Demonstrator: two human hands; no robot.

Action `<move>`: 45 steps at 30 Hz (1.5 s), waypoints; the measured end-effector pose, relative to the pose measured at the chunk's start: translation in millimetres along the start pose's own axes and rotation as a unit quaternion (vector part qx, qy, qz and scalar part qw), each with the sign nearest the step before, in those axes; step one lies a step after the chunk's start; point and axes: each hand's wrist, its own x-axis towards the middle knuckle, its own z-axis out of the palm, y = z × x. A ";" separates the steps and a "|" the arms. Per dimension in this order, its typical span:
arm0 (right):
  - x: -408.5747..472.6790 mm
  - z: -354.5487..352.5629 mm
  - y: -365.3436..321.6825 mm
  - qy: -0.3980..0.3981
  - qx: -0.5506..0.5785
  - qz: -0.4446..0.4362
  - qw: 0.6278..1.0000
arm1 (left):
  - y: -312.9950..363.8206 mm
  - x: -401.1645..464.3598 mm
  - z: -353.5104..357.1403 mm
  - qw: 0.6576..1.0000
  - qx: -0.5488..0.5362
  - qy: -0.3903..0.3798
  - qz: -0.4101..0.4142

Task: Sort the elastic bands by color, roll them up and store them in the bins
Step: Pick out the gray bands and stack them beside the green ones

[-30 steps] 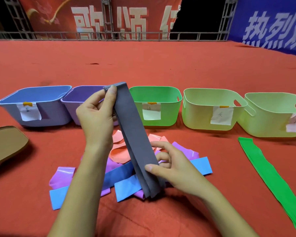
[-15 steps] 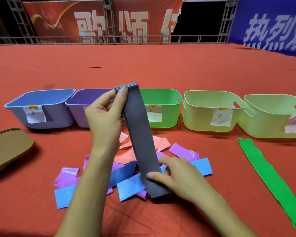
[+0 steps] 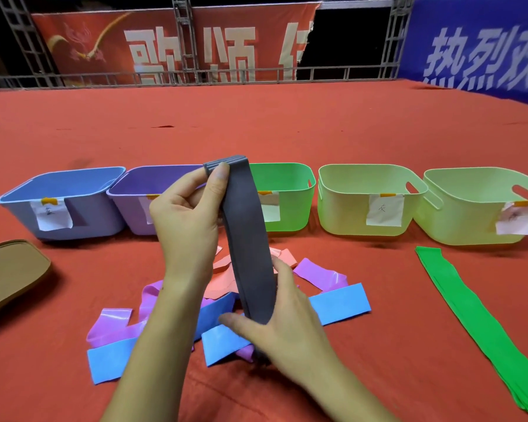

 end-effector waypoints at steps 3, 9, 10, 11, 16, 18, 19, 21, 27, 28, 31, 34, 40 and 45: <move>-7.3 12.2 -1.9 0.040 -0.030 -0.013 0.999 | 1.9 -3.1 1.8 1.000 0.008 -0.007 0.008; -15.8 11.4 0.6 0.066 0.047 -0.028 0.996 | 8.4 8.3 -10.3 0.999 -0.010 0.036 0.011; -15.1 12.6 1.2 0.055 0.046 -0.021 0.997 | 7.4 9.9 -12.8 0.999 -0.008 0.038 0.006; -13.6 13.9 2.0 0.040 0.039 -0.014 0.998 | 5.4 10.5 -14.5 0.999 -0.001 0.036 0.003; -5.5 14.6 10.6 -0.014 -0.002 0.014 1.000 | -11.6 11.8 -16.2 1.000 0.009 0.003 -0.029; -2.3 10.5 14.4 -0.023 -0.021 0.013 0.999 | -17.6 13.8 -17.9 0.999 0.010 0.002 -0.044; -1.0 7.8 16.0 -0.030 -0.033 0.011 0.999 | -19.7 14.7 -18.7 0.999 0.008 0.000 -0.051; 0.3 0.9 19.1 -0.053 -0.063 0.007 0.997 | -24.6 16.0 -20.5 0.998 0.002 -0.006 -0.061; -4.2 -27.2 33.7 -0.196 -0.069 0.018 0.978 | -34.1 20.3 -21.5 0.998 0.000 0.002 -0.065; -4.6 -30.7 36.8 -0.220 -0.032 0.018 0.975 | -33.6 20.3 -22.1 0.998 -0.001 0.007 -0.069; -2.5 -38.5 42.4 -0.233 -0.010 0.002 0.972 | -33.4 19.8 -24.1 0.997 0.003 0.013 -0.076; -0.1 -42.0 43.5 -0.241 0.017 0.000 0.970 | -35.9 20.9 -25.2 0.997 0.011 0.020 -0.080; 2.0 -45.4 48.6 -0.276 0.063 -0.001 0.959 | -41.1 24.2 -30.3 0.994 0.028 0.027 -0.098; 5.2 -45.2 51.9 -0.263 0.090 0.020 0.960 | -50.8 31.5 -43.5 0.993 0.045 0.042 -0.102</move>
